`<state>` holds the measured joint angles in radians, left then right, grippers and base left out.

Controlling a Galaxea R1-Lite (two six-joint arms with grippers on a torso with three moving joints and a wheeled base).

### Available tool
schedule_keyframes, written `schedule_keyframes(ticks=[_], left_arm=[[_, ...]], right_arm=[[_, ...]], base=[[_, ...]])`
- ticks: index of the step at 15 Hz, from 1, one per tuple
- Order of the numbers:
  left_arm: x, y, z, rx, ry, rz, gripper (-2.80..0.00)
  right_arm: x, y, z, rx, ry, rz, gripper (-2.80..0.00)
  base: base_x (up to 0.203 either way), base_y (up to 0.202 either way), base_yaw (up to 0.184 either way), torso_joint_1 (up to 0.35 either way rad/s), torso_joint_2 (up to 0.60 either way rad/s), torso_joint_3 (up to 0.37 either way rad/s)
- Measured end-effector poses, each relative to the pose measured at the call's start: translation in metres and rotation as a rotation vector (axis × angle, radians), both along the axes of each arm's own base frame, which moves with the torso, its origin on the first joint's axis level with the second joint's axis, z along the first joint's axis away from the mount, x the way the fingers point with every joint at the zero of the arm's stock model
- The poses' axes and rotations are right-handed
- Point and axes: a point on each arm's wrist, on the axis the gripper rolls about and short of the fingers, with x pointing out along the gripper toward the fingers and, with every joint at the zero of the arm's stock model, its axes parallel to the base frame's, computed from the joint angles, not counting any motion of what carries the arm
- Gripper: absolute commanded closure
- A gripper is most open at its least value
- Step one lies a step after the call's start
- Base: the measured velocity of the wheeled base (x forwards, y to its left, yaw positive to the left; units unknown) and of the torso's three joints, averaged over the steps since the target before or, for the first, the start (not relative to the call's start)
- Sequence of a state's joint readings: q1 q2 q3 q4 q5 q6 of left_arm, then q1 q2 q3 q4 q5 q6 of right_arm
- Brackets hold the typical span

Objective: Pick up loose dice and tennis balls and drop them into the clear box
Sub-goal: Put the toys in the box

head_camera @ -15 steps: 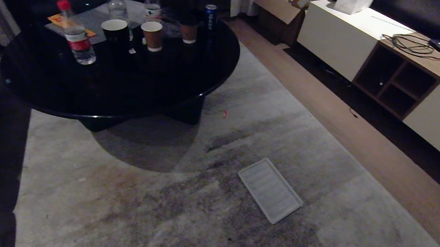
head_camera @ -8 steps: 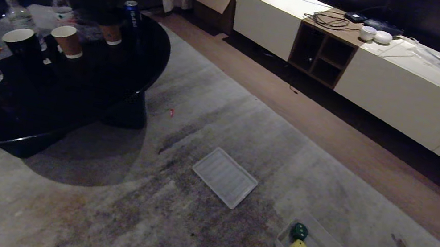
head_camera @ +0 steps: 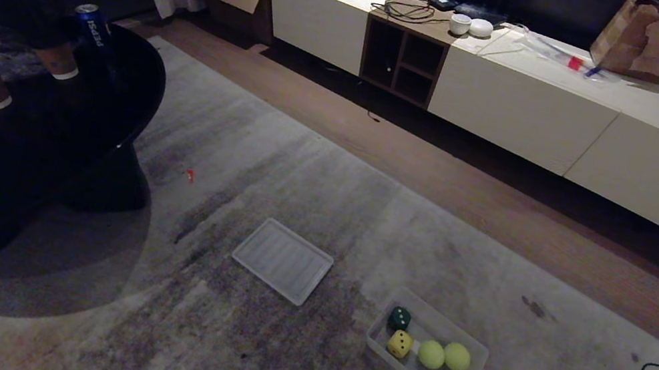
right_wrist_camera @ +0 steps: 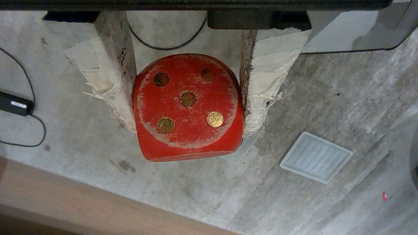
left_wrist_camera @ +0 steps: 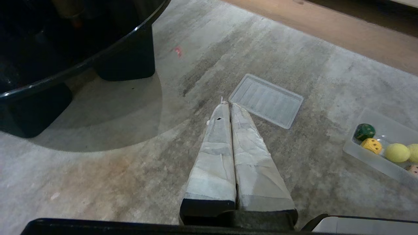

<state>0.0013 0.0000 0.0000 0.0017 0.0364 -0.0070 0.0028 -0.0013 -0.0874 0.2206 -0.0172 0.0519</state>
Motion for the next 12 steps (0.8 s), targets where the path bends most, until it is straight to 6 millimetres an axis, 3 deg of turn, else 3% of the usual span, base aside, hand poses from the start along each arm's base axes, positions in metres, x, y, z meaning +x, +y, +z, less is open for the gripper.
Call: schedule_keyframes(ticks=[12], left_arm=[[0.0, 0.0, 0.0002, 0.001, -0.002, 0.0, 0.0]], right_arm=[[0.0, 0.0, 0.0, 0.002, 0.0, 0.0, 0.0]], base=[[0.0, 0.0, 0.0, 0.002, 0.0, -0.196]])
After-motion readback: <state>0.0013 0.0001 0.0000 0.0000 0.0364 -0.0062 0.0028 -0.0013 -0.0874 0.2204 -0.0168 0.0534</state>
